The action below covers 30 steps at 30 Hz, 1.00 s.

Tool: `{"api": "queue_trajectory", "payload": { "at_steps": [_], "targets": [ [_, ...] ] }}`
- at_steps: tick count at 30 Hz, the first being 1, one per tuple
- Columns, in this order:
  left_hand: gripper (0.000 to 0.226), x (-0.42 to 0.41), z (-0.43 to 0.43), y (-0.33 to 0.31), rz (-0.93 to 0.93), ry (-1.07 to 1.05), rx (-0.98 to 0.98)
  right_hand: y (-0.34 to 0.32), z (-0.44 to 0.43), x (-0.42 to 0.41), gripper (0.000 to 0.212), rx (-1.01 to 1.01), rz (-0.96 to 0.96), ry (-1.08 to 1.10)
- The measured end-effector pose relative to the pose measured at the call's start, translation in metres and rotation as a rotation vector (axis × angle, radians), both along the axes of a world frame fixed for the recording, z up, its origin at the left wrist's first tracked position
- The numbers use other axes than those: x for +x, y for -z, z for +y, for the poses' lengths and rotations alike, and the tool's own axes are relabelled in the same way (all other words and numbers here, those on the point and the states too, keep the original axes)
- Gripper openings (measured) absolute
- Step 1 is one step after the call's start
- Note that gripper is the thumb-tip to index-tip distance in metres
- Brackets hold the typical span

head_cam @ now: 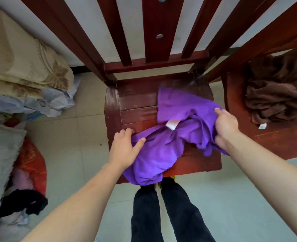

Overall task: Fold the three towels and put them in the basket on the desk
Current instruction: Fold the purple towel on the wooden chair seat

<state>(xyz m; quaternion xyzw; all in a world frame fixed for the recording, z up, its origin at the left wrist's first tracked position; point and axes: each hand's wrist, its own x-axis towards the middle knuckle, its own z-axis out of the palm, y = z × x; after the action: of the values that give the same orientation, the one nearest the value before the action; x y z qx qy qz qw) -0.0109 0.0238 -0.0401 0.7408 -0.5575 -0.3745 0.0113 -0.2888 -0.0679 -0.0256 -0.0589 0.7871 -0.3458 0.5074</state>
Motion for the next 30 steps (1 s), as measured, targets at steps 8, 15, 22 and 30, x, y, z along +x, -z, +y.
{"api": "queue_trajectory", "payload": {
  "at_steps": [8,15,22,30],
  "targets": [
    [0.060,-0.029,0.020,0.002,-0.295,0.181,0.032,-0.001,0.008,-0.002,0.092,0.095,0.585,-0.774],
    [0.031,-0.030,0.007,0.000,-0.332,0.272,0.019,0.008,0.026,0.020,0.007,0.096,-0.008,-0.251],
    [0.041,0.010,0.025,-0.009,-0.159,0.286,-0.012,0.010,0.008,-0.030,0.038,0.217,0.348,-0.066],
    [0.032,-0.075,-0.084,0.011,0.107,-0.228,0.101,0.022,0.039,-0.012,0.032,0.177,0.437,-0.470]
  ]
}}
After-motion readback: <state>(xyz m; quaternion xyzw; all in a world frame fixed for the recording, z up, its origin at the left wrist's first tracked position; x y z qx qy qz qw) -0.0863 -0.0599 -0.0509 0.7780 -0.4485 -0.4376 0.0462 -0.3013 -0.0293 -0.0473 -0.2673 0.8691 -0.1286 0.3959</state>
